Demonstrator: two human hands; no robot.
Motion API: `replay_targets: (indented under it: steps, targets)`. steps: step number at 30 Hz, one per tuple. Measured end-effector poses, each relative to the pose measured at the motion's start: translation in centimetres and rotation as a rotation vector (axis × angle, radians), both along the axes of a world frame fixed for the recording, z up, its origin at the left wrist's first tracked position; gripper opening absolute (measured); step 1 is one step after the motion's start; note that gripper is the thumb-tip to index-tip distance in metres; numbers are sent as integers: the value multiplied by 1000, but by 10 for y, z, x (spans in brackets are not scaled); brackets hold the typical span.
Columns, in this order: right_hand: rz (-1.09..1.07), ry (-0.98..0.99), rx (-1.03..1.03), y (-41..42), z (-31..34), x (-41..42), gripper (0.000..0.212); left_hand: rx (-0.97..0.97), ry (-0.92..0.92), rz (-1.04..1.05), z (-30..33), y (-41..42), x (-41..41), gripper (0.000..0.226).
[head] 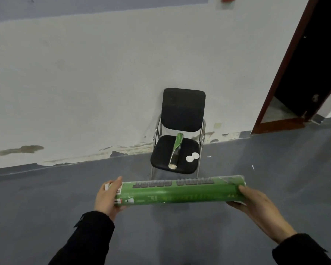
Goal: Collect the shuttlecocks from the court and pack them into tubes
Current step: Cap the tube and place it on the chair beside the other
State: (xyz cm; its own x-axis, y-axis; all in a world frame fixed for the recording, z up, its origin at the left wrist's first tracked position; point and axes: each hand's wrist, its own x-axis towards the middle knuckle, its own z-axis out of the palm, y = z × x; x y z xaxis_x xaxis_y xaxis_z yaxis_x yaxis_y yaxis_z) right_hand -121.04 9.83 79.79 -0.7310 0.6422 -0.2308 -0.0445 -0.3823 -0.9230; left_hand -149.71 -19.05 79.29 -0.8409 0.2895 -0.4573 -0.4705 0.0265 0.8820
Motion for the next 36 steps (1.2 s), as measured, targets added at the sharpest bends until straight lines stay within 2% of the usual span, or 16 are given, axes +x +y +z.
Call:
replay_targets:
  steps: [4,7,9,12,16,19,21,23,25,26,29,30,31,34,36]
  targets:
    - [13,25,120,51,-12,-56,40,3,-10,25,-13,46,-55,26]
    - [-61,29,113,95,-8,-103,90,1,-2,50,-16,84,-94,26]
    - [-102,43,129,121,-2,-133,99,8,-5,68,-15,107,-117,24]
    - [-102,84,165,155,15,-176,83,59,-32,109,-13,140,-148,33]
    - [-55,86,100,192,20,-227,68,167,-104,220,-8,172,-184,53]
    - [-79,105,-16,217,11,-256,32,180,-101,200,3,194,-210,56]
    - [-100,100,-81,230,0,-271,16,151,-61,166,11,209,-226,46]
    - [-135,98,-148,239,-8,-290,20,90,48,128,13,223,-244,37]
    - [-182,104,-178,247,-9,-308,19,77,128,69,17,237,-261,38]
    - [-187,114,-176,251,-8,-318,19,112,136,39,20,243,-270,45]
    - [-193,111,-164,267,-10,-343,24,152,179,0,22,258,-300,92]
    - [-181,117,-161,272,-11,-350,28,137,203,-11,19,262,-311,97]
    - [-167,133,-161,278,-14,-357,32,135,209,-20,14,265,-320,93]
    - [-145,233,-288,296,-28,-384,42,212,158,-16,8,281,-340,46]
    - [-181,136,-298,291,-30,-398,51,257,119,-4,9,291,-355,41]
